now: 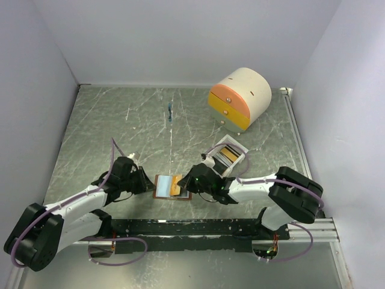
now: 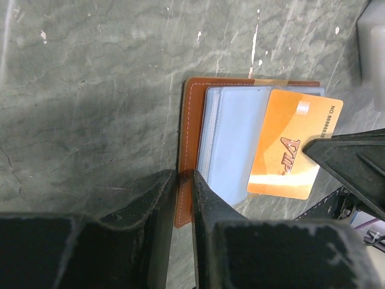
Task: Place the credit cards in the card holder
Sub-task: Insert the credit card into the card holder.
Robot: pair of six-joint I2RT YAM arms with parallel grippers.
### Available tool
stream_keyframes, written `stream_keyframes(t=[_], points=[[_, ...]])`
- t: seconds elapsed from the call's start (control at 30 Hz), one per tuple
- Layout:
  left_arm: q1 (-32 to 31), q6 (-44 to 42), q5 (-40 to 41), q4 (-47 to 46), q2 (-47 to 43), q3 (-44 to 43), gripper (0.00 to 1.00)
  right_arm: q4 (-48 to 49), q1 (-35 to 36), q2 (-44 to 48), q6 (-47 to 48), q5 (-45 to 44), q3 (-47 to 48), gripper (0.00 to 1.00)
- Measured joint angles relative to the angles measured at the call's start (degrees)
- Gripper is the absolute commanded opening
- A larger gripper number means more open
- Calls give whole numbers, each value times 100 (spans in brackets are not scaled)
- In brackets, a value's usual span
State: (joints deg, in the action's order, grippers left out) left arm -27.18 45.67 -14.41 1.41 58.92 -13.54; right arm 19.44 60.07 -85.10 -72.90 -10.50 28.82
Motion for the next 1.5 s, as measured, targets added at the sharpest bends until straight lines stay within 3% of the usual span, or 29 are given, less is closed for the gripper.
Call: stream_keyframes(t=[0.47, 1.5], points=[[0, 0, -61, -116, 61, 11, 29, 264, 0, 579, 487, -155, -291, 0], [4, 4, -175, -356, 92, 125, 26, 772, 0, 105, 380, -334, -391, 0]])
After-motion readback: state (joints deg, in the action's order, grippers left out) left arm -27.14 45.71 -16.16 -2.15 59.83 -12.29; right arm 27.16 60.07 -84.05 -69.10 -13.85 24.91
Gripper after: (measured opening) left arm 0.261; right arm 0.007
